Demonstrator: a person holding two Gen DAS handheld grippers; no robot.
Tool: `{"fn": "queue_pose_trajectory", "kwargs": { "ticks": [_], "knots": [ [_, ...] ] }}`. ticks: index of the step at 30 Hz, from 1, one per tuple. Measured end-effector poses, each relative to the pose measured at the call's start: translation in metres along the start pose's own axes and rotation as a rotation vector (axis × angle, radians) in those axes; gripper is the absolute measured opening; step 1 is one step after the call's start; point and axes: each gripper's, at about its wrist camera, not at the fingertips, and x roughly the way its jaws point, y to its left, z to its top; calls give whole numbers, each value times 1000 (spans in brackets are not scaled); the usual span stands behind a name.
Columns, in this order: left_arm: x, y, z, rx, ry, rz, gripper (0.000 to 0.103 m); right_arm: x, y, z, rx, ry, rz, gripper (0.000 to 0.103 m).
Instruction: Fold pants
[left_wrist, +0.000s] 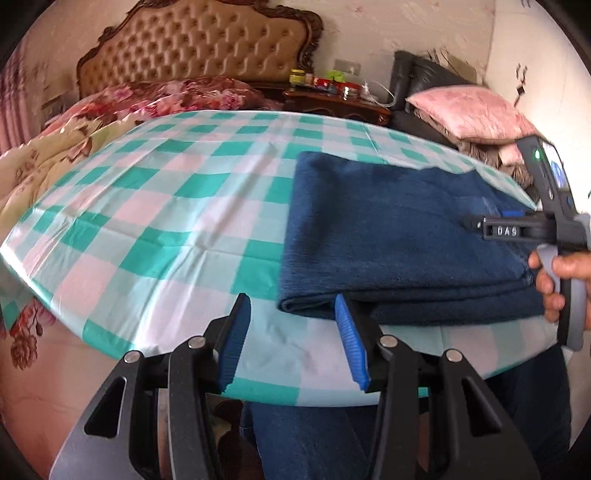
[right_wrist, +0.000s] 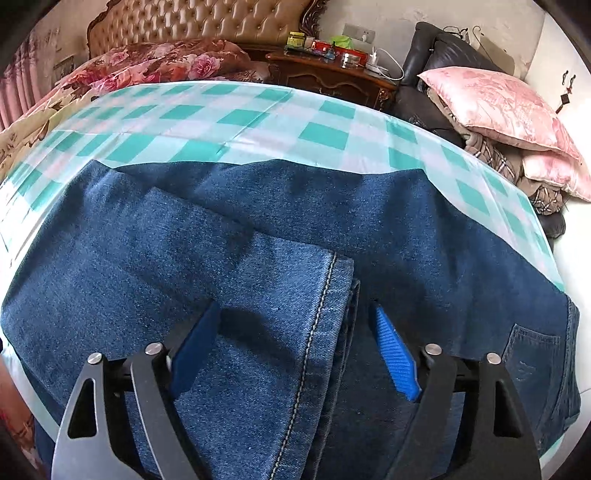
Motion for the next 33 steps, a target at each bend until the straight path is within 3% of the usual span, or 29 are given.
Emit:
{"fn": "queue_pose_trajectory", "kwargs": {
  "ticks": [2, 3, 5, 7, 15, 17, 19, 24, 26, 31, 33],
  "knots": [
    [9, -1, -1, 28, 20, 67, 49, 0, -1, 0, 5, 4, 5, 83],
    [13, 9, -1, -5, 40, 110, 49, 1, -2, 0, 4, 5, 6, 83],
    [8, 29, -4, -88, 39, 97, 48, 1, -2, 1, 1, 5, 10, 84],
    [1, 34, -4, -73, 31, 113, 47, 2, -3, 1, 6, 2, 7, 86],
    [6, -2, 5, 56, 33, -33, 49, 3, -5, 2, 15, 7, 12, 87],
    [10, 1, 7, 29, 28, -11, 51, 3, -4, 2, 13, 6, 12, 87],
    [20, 13, 5, -6, 72, 31, 52, 3, -5, 1, 14, 6, 15, 87],
    [6, 29, 2, -26, 59, 120, 52, 4, -6, 1, 24, 6, 19, 88],
    [-2, 31, 3, -38, 43, 99, 52, 4, -5, 1, 21, 2, 15, 89],
    [-14, 18, 17, -66, -40, -66, 52, 4, -5, 1, 20, 2, 12, 89],
    [-7, 10, 24, -74, -44, -95, 52, 4, -4, 1, 22, 0, 10, 89]
  ]
}}
